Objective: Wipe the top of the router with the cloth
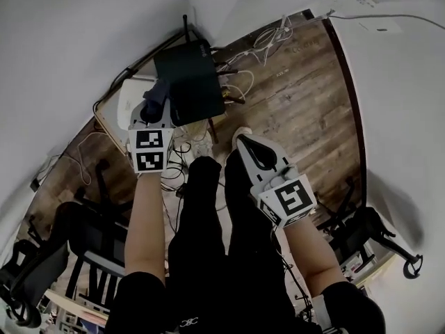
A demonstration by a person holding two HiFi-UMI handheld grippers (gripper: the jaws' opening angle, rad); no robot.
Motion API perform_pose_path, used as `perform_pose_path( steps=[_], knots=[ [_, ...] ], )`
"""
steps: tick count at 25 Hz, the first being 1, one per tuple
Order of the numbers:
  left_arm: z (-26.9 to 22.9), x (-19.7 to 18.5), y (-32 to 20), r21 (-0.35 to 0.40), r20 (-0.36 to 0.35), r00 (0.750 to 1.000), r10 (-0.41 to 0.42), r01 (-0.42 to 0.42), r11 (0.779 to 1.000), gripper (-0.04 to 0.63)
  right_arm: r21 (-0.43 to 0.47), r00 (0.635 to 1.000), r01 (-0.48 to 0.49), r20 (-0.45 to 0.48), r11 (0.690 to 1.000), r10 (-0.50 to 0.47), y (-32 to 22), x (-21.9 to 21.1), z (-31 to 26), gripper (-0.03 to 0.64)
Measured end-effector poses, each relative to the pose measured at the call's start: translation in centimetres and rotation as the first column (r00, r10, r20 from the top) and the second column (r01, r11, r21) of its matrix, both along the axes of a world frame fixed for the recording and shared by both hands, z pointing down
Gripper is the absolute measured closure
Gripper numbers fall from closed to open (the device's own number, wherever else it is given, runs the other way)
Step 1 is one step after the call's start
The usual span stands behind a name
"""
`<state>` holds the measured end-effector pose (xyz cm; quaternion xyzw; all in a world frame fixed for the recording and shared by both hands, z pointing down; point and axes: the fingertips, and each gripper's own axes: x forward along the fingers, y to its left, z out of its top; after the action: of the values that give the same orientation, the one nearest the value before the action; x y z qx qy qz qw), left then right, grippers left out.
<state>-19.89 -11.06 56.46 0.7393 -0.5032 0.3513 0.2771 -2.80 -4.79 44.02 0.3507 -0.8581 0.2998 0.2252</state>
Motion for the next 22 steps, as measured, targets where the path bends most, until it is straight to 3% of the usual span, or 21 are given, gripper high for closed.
perform_pose_path(
  steps=[4, 9, 11, 15, 22],
  knots=[
    [2.9, -0.3, -1.3, -0.003, 0.080, 0.994, 0.069, -0.069, 0.998, 0.537, -0.006, 1.000, 0.010, 0.003, 1.000, -0.010, -0.6, -0.3, 2.0, 0.618],
    [4.8, -1.0, -4.6, 0.020, 0.250, 0.963, 0.099, -0.107, 0.994, 0.537, -0.026, 0.999, 0.051, -0.013, 0.998, -0.051, -0.1, -0.4, 3.4, 0.617],
    [5.5, -1.5, -5.5, 0.000, 0.278, 0.960, 0.045, -0.047, 0.999, 0.537, -0.042, 0.998, 0.059, -0.013, 0.997, -0.060, 0.3, -0.4, 3.8, 0.618],
    [6.9, -2.0, -7.1, -0.055, 0.256, 0.960, -0.110, 0.128, 0.990, 0.537, -0.077, 0.998, 0.059, 0.004, 0.995, -0.059, 1.0, -0.5, 4.3, 0.617],
    [9.5, -3.0, -8.5, -0.133, 0.299, 0.907, -0.296, 0.347, 0.929, 0.537, -0.136, 0.997, 0.032, 0.076, 0.990, -0.022, 2.1, -1.0, 3.6, 0.617]
  ],
)
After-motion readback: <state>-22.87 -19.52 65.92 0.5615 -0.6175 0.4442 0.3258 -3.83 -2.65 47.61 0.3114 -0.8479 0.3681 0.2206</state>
